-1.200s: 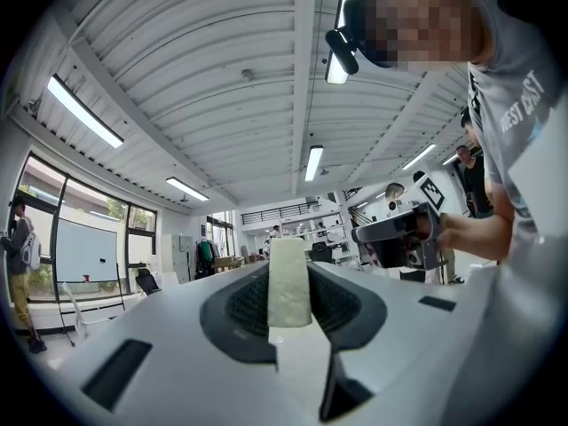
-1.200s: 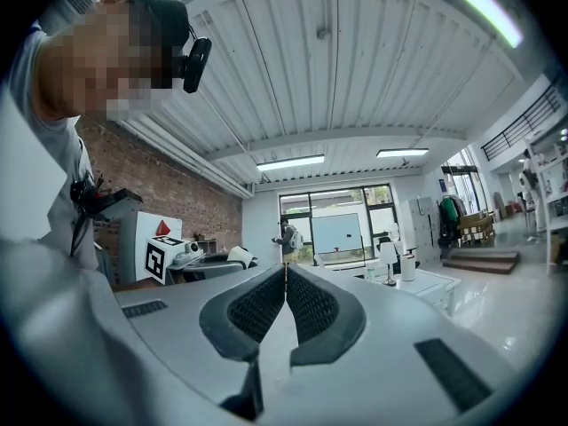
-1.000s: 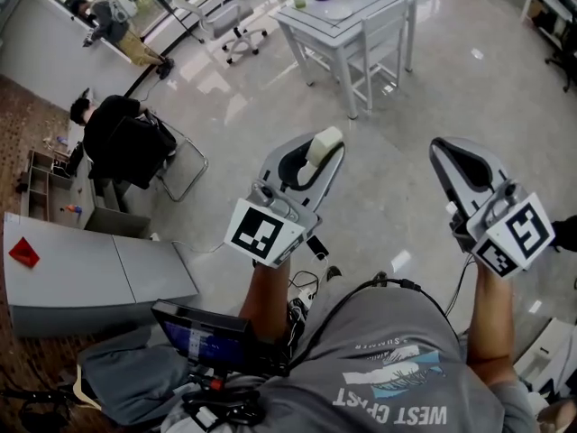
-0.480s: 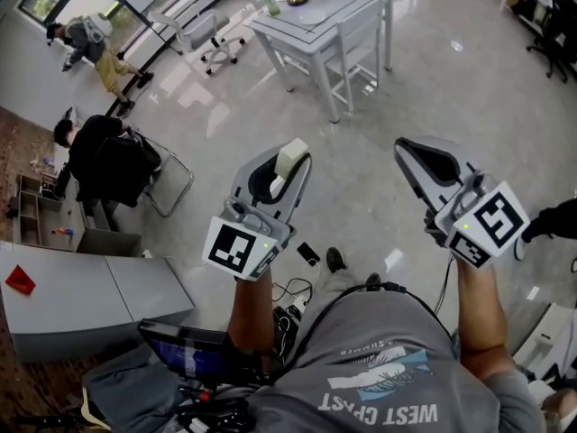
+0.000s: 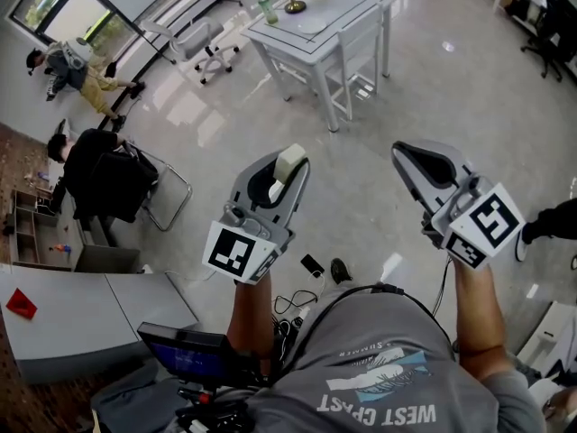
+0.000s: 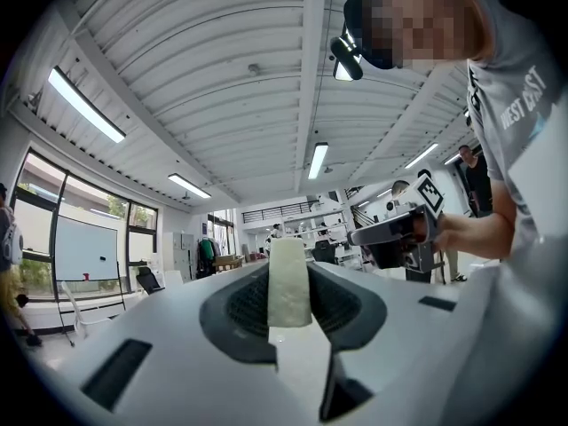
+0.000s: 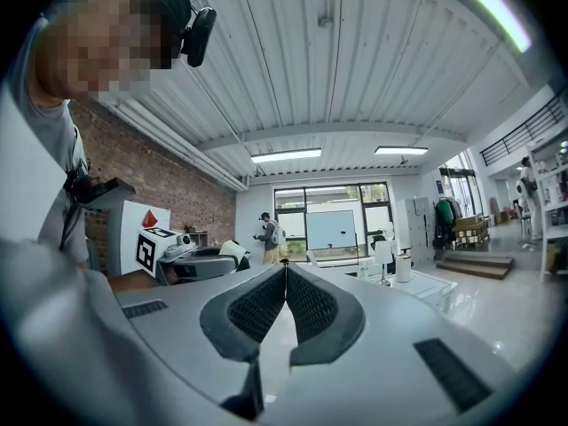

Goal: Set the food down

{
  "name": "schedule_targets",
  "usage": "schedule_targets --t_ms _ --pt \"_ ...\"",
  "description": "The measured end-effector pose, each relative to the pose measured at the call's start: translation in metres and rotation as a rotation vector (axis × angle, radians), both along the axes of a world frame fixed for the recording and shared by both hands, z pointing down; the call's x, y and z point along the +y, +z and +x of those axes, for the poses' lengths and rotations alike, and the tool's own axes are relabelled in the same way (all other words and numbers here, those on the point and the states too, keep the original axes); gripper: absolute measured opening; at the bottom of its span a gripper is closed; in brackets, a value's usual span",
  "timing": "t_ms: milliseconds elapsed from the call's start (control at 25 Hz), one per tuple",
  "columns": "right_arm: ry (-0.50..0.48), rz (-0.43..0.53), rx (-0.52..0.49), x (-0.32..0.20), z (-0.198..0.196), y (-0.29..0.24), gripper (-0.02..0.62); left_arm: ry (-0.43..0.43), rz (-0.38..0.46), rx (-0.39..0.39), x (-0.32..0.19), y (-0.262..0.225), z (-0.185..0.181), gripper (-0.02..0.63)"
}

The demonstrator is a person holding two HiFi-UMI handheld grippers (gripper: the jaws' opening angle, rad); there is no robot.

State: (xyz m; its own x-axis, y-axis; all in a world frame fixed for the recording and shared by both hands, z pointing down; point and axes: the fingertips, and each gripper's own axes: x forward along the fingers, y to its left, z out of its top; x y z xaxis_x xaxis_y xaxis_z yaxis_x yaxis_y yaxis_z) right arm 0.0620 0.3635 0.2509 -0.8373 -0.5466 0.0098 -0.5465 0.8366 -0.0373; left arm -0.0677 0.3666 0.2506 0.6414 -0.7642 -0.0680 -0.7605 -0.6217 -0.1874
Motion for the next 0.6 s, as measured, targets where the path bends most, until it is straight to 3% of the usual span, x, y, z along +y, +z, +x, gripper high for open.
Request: schedule_targets --t_ms 360,600 --pt "0.059 0.024 -0.002 -0.036 -0.041 -0.006 0.008 0.041 0.028 0.013 -0.037 -0.004 -0.041 0.100" --pt "0.109 0.100 -0.005 -0.057 -0.051 -0.008 0.008 0.037 0.033 0.019 -0.059 -0.002 -0.053 0.100"
